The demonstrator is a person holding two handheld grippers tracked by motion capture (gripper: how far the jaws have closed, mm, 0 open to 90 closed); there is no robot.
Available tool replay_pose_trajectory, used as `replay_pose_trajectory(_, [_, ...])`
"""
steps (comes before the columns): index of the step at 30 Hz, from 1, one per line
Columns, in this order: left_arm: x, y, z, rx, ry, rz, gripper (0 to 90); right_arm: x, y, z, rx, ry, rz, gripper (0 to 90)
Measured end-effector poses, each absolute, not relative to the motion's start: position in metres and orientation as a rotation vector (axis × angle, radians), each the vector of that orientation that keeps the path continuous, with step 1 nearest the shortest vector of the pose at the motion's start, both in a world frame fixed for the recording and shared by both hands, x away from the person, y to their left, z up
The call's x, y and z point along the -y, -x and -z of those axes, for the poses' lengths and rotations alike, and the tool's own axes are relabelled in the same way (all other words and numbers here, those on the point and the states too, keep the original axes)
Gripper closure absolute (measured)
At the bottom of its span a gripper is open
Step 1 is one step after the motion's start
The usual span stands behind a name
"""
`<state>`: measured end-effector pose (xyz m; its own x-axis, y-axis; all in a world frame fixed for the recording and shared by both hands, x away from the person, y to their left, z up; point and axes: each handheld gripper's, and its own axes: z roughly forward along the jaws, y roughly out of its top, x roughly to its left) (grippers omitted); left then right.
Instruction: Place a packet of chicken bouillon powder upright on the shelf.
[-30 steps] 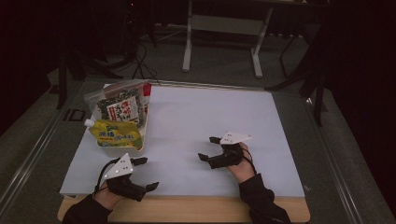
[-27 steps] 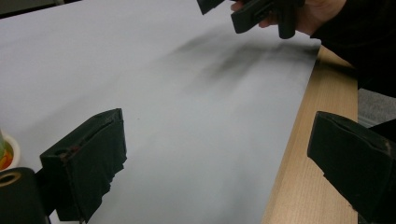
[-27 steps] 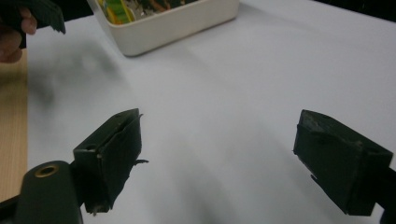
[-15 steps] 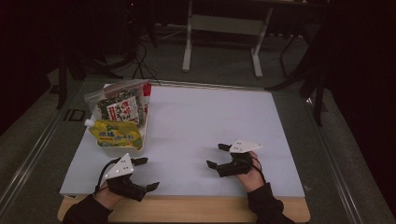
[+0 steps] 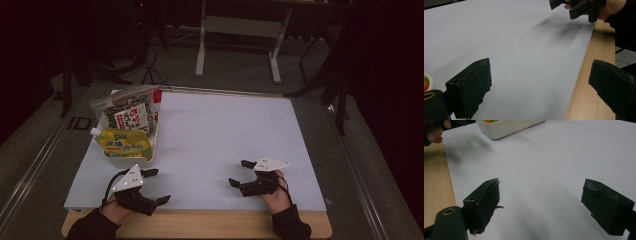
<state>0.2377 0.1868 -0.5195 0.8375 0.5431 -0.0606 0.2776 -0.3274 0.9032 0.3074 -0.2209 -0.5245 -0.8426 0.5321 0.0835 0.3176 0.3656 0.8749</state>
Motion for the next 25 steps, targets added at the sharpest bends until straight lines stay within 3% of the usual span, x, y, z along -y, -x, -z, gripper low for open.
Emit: replay_pose_trajectory(25, [-0.185,-0.238,0.523,-0.605,-1.942,-0.300,5.2,0.225,-0.310,0.537,-2.427,-0.781,-1.407,14.1])
